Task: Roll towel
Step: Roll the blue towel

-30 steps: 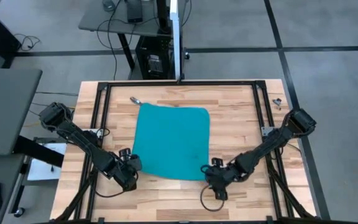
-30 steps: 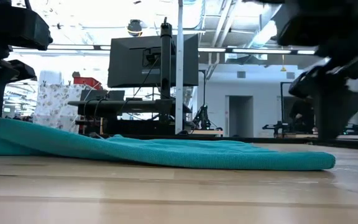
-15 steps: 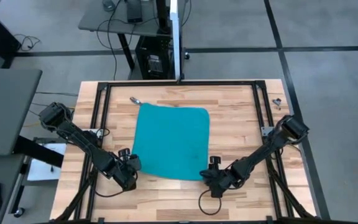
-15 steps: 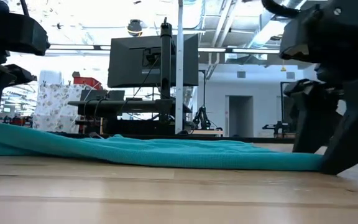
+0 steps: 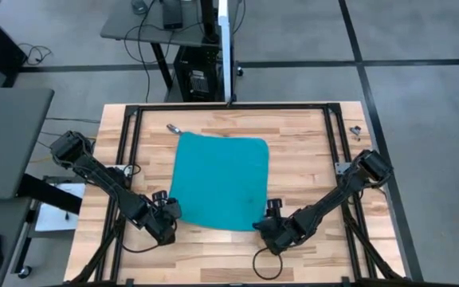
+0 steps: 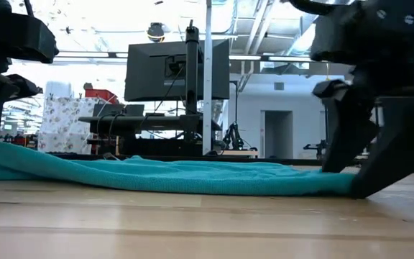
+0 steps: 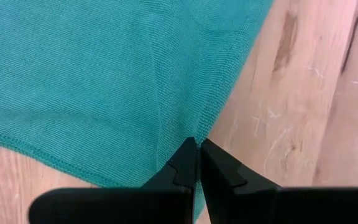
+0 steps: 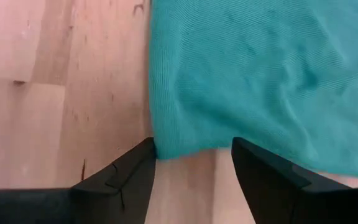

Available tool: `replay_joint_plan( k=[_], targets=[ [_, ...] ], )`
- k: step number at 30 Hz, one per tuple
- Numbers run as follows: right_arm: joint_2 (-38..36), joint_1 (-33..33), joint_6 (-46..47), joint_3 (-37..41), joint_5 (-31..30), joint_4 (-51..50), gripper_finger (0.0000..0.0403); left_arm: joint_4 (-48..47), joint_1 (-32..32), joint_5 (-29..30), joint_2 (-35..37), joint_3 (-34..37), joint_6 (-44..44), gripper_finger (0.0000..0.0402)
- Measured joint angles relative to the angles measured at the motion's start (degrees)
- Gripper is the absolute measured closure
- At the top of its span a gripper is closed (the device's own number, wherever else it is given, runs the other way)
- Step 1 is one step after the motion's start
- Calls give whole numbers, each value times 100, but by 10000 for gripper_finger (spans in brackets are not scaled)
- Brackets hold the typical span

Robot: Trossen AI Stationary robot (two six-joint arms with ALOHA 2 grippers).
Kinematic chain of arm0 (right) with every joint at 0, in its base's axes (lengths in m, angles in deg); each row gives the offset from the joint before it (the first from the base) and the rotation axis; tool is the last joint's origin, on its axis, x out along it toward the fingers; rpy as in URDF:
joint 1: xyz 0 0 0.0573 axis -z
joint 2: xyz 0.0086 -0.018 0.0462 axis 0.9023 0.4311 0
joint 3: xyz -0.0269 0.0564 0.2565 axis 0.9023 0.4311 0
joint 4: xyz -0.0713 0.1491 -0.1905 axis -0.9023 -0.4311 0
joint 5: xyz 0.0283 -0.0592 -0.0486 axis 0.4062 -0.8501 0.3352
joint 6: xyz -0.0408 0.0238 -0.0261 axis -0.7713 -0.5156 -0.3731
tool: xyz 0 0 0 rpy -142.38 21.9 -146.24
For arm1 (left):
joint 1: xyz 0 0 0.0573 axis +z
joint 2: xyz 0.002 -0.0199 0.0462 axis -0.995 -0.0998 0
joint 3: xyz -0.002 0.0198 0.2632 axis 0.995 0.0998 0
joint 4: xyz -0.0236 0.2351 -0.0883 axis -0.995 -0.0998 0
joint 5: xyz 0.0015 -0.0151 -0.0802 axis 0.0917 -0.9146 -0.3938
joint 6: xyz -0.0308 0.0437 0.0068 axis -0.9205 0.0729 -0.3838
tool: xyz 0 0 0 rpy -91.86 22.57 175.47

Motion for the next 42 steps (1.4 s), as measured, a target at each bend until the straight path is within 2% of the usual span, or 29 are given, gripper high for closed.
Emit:
replay_joint_plan(
  k=[3, 6, 12, 19, 25, 28, 31, 36, 42],
  targets=[
    [-13, -95, 363, -153, 2, -366, 200, -3, 0, -1, 0, 0, 4, 402],
    [-13, -153, 578, -153, 25, -50, 200, -6, 0, 0, 0, 0, 5, 402],
    [28, -153, 352, -166, 22, 775, 201, -5, 0, -2, 0, 0, 5, 402],
    [467, -64, 303, -165, -22, 871, 201, -12, 0, -2, 0, 2, 110, 402],
    [511, 70, 317, -171, -9, 926, 209, -7, -43, -9, 0, 2, 64, 402],
    [518, 81, 317, -171, 47, 918, 228, -7, -98, -26, 0, 2, 21, 402],
    [527, 55, 315, -166, 101, 891, 266, -7, -177, -67, 0, 2, -120, 402],
    [488, 51, 631, -164, 667, 880, 379, -3, -324, -287, 0, 2, -422, 402],
    [145, -19, 1160, -122, 1364, 807, 400, 367, -539, -852, 0, 2, -879, 402]
  ],
)
